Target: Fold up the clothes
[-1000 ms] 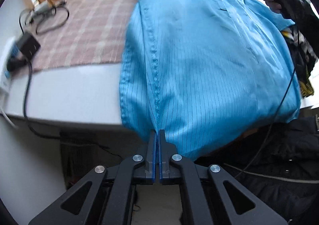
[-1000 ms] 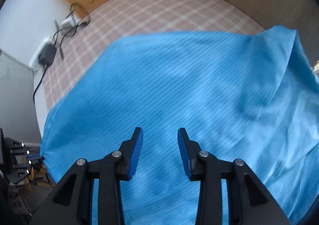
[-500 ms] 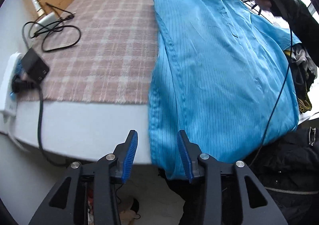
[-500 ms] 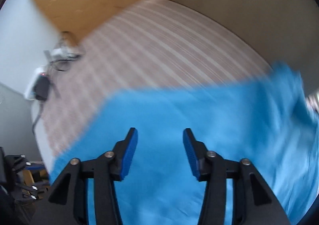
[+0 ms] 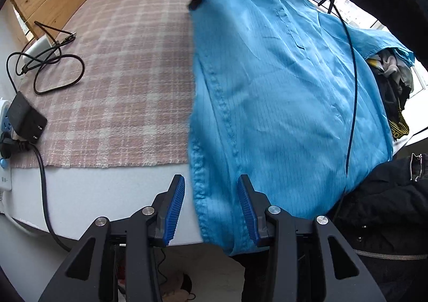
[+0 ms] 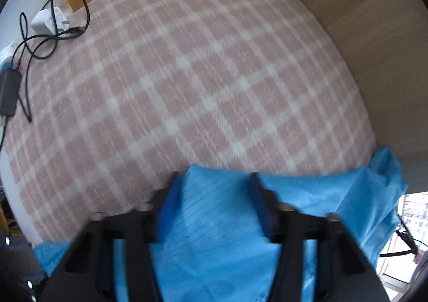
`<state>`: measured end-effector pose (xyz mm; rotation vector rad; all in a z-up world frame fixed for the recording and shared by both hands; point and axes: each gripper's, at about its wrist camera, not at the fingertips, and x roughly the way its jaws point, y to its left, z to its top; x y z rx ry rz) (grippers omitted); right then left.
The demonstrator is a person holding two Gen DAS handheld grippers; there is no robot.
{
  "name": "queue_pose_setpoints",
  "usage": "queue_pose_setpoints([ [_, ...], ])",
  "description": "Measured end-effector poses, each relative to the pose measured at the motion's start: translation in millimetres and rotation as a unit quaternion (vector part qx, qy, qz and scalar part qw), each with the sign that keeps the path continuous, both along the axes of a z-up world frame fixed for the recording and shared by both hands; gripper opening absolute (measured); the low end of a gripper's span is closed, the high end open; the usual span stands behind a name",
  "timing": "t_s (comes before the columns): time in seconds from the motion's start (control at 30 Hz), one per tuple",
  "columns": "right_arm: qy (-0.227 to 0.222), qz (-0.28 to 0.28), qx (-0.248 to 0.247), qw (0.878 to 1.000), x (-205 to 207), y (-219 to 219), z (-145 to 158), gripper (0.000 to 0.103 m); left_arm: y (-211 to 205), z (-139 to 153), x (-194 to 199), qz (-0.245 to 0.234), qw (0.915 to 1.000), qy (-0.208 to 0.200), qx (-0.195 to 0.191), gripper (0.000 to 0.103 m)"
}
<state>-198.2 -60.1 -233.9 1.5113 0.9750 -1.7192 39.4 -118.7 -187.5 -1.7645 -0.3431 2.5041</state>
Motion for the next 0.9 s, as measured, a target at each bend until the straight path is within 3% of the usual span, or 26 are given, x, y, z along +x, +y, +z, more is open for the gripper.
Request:
queue_pose_setpoints([
  [0.03, -0.005, -0.002, -0.003, 1.0, 0, 5, 2, 0.004, -3, 0, 0, 0.0, 1.0, 0.001, 0.0, 0.039],
  [0.33, 0.01, -0.021, -0.115, 0.993, 3, 92, 87, 0.003, 0, -15, -26, -0.023, 0.9995, 0.004, 0.022, 0.042],
  [0.47, 0.015, -0.041, -0.152, 0.987, 2, 111, 111, 0.003, -1, -16, -38, -0.032, 0.9986, 0.013, 0.039, 0.043],
  [0.57, 0.022, -0.049, -0.166, 0.985, 5, 100, 111, 0.003, -2, -15, -43, -0.04, 0.9979, 0.023, 0.045, 0.041],
  [0.6, 0.025, -0.05, -0.167, 0.984, 6, 98, 112, 0.003, 0, -14, -45, -0.042, 0.9981, 0.026, 0.037, 0.026],
  [0.63, 0.028, -0.051, -0.169, 0.984, 6, 97, 112, 0.003, 3, -14, -46, -0.044, 0.9983, 0.027, 0.026, 0.0],
  [0.77, 0.019, -0.06, -0.177, 0.982, 2, 73, 93, 0.002, 3, -10, -39, -0.041, 0.9987, 0.03, 0.007, 0.002],
  [0.9, -0.005, -0.1, -0.204, 0.974, -19, 77, 76, 0.003, -13, -24, -36, -0.007, 0.9999, -0.013, -0.005, 0.009],
])
